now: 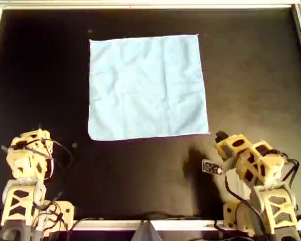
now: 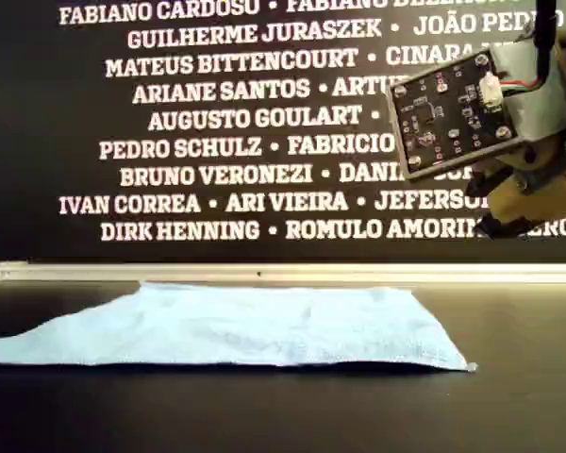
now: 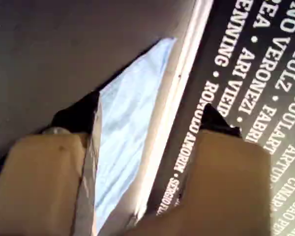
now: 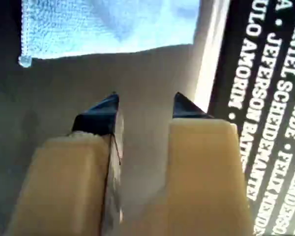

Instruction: Fold a cloth

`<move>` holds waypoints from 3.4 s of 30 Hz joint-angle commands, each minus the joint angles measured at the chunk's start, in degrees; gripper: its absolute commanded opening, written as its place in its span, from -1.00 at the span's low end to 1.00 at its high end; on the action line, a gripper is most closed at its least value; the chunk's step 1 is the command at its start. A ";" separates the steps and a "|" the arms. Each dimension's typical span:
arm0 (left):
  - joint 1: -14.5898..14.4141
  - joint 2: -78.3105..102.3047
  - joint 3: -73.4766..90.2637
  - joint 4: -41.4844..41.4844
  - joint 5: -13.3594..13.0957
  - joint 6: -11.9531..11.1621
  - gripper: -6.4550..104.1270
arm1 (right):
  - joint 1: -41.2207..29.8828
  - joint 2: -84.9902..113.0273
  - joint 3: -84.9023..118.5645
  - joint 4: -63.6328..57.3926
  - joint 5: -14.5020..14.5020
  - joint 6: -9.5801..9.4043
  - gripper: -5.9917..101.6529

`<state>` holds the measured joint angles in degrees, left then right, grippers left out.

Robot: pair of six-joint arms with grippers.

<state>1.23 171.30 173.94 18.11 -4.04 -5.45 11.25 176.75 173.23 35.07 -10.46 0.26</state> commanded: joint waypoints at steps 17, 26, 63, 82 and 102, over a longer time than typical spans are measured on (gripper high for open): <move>-0.18 -0.09 -1.41 -0.44 0.18 0.35 0.40 | -0.44 2.02 0.62 0.09 0.18 -0.26 -0.19; -0.18 -0.09 -1.41 -0.44 0.18 0.35 0.40 | -0.44 2.02 0.62 0.09 0.18 -0.26 -0.19; -15.47 -13.62 -1.58 3.78 5.45 -0.18 0.42 | 0.79 2.02 0.44 -1.05 -0.79 -1.32 -0.16; -16.70 -16.35 -5.01 3.87 9.93 -0.53 0.42 | 0.70 -3.78 -6.68 -6.86 -0.26 -4.22 -0.01; -16.79 -38.67 -18.11 3.16 9.93 -0.53 0.42 | 0.88 -66.01 -37.97 -8.17 -0.97 -4.22 0.05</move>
<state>-14.24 132.71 159.08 21.97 5.71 -5.80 11.69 110.13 138.87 29.62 -10.72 -3.87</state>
